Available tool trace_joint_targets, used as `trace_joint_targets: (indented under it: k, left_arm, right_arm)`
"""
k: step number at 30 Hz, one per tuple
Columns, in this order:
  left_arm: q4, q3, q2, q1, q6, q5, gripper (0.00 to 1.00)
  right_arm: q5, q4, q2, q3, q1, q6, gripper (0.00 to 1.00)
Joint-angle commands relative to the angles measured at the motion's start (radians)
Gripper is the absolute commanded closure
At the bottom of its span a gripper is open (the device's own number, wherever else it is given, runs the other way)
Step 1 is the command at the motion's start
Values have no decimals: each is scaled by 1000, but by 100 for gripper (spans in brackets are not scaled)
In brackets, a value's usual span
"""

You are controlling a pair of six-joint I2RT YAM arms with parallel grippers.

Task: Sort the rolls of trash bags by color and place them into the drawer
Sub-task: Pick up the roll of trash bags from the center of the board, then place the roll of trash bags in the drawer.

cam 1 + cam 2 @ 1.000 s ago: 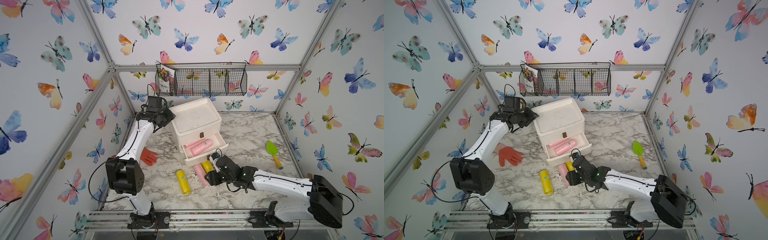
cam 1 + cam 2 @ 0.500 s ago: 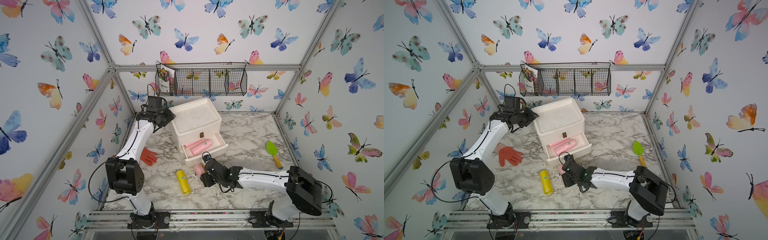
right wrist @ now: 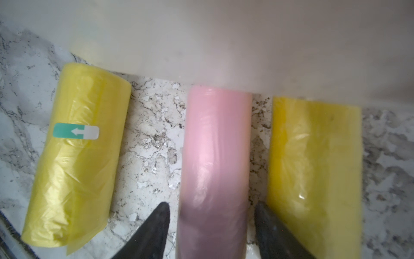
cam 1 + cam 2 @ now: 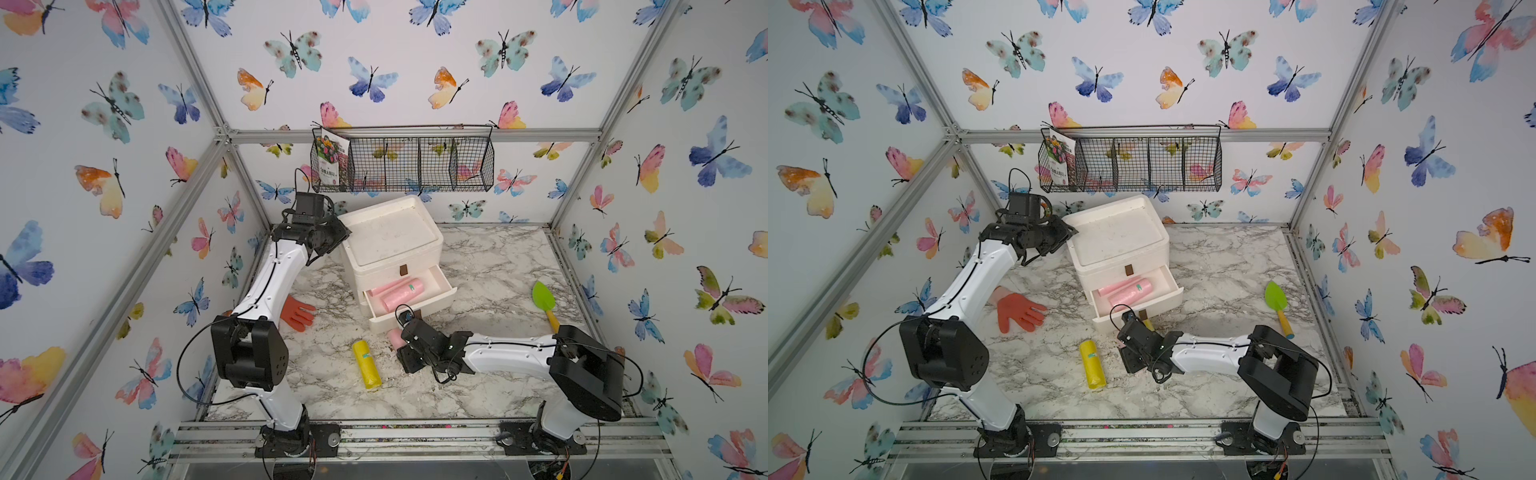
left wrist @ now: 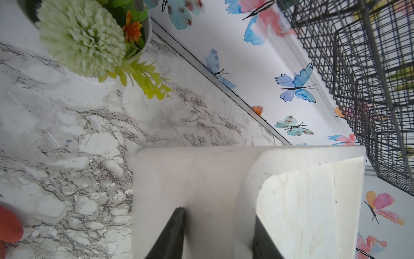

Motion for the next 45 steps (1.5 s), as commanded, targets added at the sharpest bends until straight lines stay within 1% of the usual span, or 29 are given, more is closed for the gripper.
trace_joint_targets:
  k: [1, 8, 12, 16, 21, 26, 29, 32, 35, 39, 41, 43, 45]
  left_arm:
    - [-87, -9, -27, -14, -4, 74, 62]
    - [-93, -6, -31, -13, -3, 69, 61]
    - [-88, -9, -28, -13, -3, 75, 61]
    - [-88, -13, -27, -13, -1, 75, 61]
    - [-81, -22, -27, -11, -4, 75, 61]
    - [-68, -25, -27, -13, -13, 82, 61]
    - [-60, -30, -27, -12, -17, 84, 62]
    - [-56, -35, -29, -12, -20, 85, 61]
    - [-53, -40, -31, -12, -22, 87, 61]
    - [-53, -41, -35, -12, -24, 87, 61]
    - [-51, -40, -36, -12, -23, 90, 61]
    - [-51, -39, -38, -11, -23, 92, 61]
    - [-51, -40, -39, -12, -22, 93, 61]
  right_arm:
    - [15, 2, 29, -18, 6, -4, 37]
    - [10, 3, 15, -35, 17, 21, 52]
    - [20, -15, -19, -44, 18, 30, 53]
    - [5, -65, -90, -46, 26, 48, 54]
    - [-90, -141, -233, -35, 41, 84, 55]
    - [-253, -238, -367, -1, 41, 102, 56]
    - [-310, -287, -422, 39, 41, 125, 56]
    - [-271, -250, -485, 64, 41, 190, 56]
    - [-158, -201, -530, 107, 41, 254, 55]
    - [-19, -189, -505, 220, 41, 321, 54]
    - [36, -166, -486, 249, 33, 359, 54]
    - [62, -147, -478, 245, 4, 432, 53]
    - [30, -95, -482, 205, -53, 507, 53]
